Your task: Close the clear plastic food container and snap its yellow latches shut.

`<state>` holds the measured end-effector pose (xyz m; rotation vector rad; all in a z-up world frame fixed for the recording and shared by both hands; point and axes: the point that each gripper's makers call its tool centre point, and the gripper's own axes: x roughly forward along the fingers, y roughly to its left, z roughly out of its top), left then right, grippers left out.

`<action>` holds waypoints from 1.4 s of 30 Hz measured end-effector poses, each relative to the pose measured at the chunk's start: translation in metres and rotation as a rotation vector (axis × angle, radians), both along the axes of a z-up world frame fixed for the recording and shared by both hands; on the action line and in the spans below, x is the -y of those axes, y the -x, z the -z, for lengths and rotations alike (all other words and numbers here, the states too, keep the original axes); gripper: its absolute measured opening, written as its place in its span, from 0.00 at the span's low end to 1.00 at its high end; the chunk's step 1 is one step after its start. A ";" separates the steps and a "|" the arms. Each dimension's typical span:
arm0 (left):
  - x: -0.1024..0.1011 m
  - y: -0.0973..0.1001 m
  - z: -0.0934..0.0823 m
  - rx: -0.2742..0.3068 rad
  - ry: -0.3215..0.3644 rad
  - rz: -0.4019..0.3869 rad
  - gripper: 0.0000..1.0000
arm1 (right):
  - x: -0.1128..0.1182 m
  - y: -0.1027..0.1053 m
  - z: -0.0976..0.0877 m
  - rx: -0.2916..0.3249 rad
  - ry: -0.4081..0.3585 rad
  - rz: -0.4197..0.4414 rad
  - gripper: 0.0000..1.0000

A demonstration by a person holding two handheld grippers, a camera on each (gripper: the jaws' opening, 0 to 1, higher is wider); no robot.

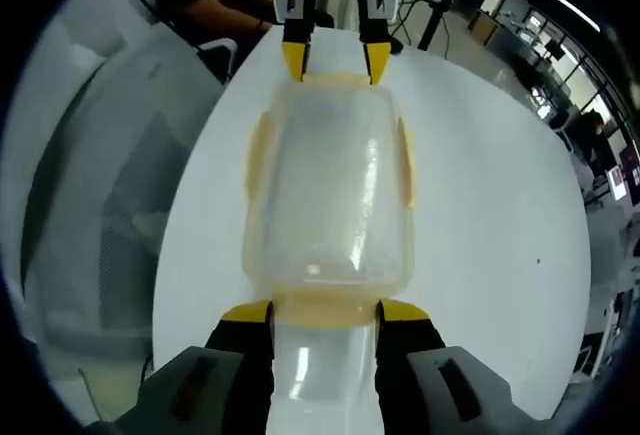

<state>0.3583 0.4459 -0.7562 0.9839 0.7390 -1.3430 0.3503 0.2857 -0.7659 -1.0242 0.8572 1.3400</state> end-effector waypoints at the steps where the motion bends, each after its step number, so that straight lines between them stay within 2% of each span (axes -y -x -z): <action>1: 0.002 0.001 0.000 -0.001 0.001 0.001 0.38 | 0.002 0.000 0.001 0.000 0.002 -0.002 0.38; 24: 0.036 0.002 0.001 -0.017 0.038 0.004 0.38 | 0.038 0.001 0.000 -0.005 0.000 0.011 0.38; 42: 0.075 0.005 -0.001 -0.026 0.076 0.019 0.38 | 0.076 0.006 0.000 -0.018 0.022 0.028 0.38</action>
